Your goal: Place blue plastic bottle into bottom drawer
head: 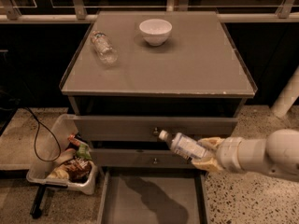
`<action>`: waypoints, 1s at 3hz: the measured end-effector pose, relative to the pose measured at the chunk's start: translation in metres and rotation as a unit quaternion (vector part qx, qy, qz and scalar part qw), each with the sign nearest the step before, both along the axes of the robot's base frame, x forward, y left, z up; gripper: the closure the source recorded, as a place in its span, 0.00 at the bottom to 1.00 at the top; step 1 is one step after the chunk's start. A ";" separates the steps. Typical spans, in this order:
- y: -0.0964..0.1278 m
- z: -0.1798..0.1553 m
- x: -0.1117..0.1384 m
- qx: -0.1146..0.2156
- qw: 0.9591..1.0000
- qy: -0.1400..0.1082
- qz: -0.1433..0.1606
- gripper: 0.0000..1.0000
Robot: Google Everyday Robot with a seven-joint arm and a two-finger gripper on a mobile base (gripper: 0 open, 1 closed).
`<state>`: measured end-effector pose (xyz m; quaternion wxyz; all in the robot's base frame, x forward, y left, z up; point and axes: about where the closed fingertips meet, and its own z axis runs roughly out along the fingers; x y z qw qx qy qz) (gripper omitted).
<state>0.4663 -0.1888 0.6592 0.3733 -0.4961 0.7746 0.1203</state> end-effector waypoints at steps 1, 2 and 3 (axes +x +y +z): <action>0.004 -0.090 0.012 0.001 1.000 -0.008 -0.026 1.00; 0.004 -0.091 0.013 0.002 1.000 -0.009 -0.028 1.00; 0.011 -0.106 0.013 0.002 1.000 0.003 -0.023 1.00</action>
Offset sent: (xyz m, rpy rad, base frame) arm 0.0182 0.0035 -0.1299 -0.0034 -0.0216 -0.0780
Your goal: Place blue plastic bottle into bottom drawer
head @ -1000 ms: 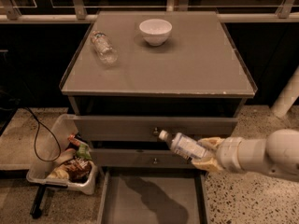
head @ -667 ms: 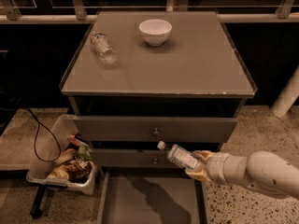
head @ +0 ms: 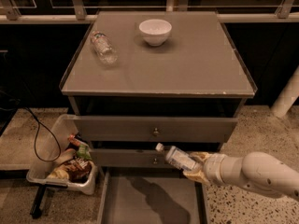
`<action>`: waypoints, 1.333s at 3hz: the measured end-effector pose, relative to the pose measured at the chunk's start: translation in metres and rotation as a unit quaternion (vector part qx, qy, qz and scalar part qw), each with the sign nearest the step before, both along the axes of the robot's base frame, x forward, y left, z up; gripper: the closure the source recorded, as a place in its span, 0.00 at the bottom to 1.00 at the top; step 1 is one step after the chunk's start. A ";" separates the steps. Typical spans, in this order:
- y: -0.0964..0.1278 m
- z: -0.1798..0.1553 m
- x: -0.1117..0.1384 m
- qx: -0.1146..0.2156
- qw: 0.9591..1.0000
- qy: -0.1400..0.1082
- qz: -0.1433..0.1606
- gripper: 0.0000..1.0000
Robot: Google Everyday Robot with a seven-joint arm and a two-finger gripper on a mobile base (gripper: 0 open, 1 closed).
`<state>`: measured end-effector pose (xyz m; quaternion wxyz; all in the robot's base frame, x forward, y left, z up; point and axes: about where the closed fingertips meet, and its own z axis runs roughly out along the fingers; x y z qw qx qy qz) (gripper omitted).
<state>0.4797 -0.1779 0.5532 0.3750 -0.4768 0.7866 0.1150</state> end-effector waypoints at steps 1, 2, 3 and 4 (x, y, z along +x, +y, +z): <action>0.003 -0.051 0.001 -0.006 1.000 0.018 0.000 1.00; 0.007 -0.113 -0.007 -0.019 0.999 0.026 0.010 1.00; 0.010 -0.161 -0.016 -0.032 0.999 0.016 0.015 1.00; 0.013 -0.204 -0.015 -0.025 1.000 0.011 0.011 1.00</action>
Offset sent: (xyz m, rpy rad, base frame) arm -0.0147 0.0093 -0.1897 -0.0736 0.0682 0.0425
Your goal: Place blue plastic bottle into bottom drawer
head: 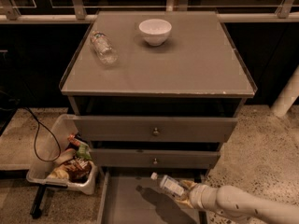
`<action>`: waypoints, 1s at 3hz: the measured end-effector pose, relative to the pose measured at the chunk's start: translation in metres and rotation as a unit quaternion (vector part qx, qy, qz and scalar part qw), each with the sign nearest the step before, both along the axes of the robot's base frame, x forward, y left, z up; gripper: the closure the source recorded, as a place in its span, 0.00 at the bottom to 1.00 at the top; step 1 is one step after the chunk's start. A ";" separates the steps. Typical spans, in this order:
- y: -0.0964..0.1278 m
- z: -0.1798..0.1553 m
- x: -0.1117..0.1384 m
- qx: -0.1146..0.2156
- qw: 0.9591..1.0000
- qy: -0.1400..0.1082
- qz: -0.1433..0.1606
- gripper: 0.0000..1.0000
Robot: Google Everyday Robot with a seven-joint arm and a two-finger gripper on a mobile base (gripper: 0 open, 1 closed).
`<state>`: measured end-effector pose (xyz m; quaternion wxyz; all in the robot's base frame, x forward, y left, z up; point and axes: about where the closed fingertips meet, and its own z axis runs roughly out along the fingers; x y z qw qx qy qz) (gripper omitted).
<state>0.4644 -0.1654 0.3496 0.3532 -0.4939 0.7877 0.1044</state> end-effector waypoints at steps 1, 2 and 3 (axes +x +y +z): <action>0.006 -0.042 0.018 0.027 1.000 0.011 -0.011 1.00; 0.006 -0.042 0.018 0.027 1.000 0.011 -0.011 1.00; 0.009 -0.059 0.021 0.009 1.000 0.014 -0.018 1.00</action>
Offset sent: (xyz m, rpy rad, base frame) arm 0.0107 0.0066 -0.0318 0.0396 0.0197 -0.0068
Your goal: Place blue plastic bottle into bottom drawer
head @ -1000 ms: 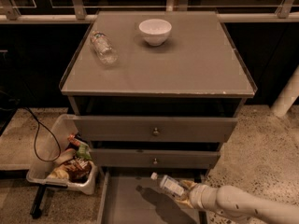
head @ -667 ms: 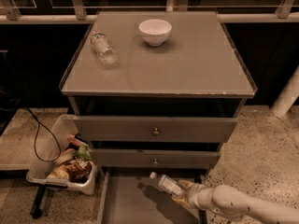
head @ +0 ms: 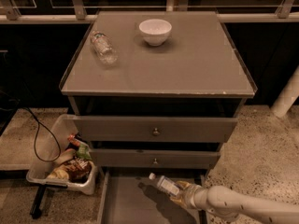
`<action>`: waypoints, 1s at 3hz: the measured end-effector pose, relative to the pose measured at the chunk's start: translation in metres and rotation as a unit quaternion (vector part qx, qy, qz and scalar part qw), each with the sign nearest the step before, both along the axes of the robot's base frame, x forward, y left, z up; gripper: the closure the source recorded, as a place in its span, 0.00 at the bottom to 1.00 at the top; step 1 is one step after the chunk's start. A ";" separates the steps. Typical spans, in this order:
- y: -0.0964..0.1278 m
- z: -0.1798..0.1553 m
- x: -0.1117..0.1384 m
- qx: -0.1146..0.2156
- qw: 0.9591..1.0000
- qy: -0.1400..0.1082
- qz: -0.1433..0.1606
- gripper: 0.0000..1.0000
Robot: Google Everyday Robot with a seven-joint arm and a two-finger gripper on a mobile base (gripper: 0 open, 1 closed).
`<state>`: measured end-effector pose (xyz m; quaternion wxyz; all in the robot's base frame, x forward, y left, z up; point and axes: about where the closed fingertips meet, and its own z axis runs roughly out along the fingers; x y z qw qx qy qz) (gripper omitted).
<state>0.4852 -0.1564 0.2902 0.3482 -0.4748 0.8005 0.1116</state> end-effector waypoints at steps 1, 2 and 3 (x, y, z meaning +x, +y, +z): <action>0.002 -0.038 0.006 -0.010 1.000 0.005 -0.007 1.00; 0.004 -0.076 0.015 -0.005 1.000 0.010 -0.006 1.00; 0.004 -0.104 0.024 0.002 1.000 0.013 -0.006 1.00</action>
Offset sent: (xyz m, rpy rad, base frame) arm 0.0278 0.0011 -0.1221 0.0046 0.0307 -0.0171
